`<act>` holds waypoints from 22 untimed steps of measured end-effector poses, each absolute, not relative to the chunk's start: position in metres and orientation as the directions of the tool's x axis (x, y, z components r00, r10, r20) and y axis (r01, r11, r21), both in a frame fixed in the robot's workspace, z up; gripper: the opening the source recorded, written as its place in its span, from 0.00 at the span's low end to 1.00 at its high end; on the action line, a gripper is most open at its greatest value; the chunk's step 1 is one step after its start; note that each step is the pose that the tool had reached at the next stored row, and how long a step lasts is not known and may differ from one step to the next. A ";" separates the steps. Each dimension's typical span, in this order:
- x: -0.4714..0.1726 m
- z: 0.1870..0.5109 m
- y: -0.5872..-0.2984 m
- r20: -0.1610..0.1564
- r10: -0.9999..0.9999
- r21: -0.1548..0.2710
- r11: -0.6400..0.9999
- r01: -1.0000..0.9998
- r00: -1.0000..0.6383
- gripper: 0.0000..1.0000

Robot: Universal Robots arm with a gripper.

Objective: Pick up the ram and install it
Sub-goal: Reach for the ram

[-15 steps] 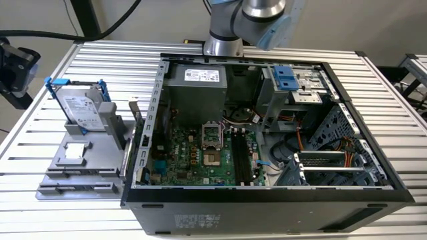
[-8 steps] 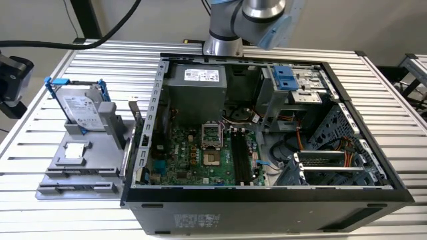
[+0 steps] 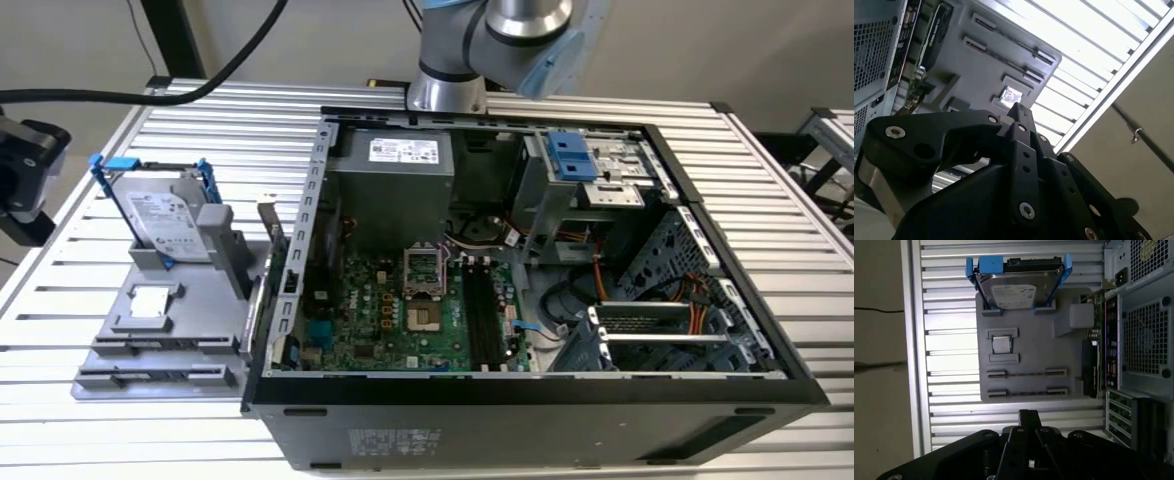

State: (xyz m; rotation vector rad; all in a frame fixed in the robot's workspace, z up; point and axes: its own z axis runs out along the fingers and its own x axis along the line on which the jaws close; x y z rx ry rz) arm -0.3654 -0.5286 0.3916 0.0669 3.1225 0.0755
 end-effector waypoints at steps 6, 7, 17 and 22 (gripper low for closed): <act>-0.363 0.391 -0.530 -0.016 -0.001 0.049 0.999 -0.002 -1.000 0.00; -0.362 0.391 -0.530 -0.016 -0.006 0.049 0.999 -0.007 -1.000 0.00; -0.355 0.391 -0.546 -0.013 -0.019 0.049 0.999 -0.020 -1.000 0.00; -0.353 0.391 -0.551 -0.011 -0.019 0.049 0.999 -0.020 -1.000 0.00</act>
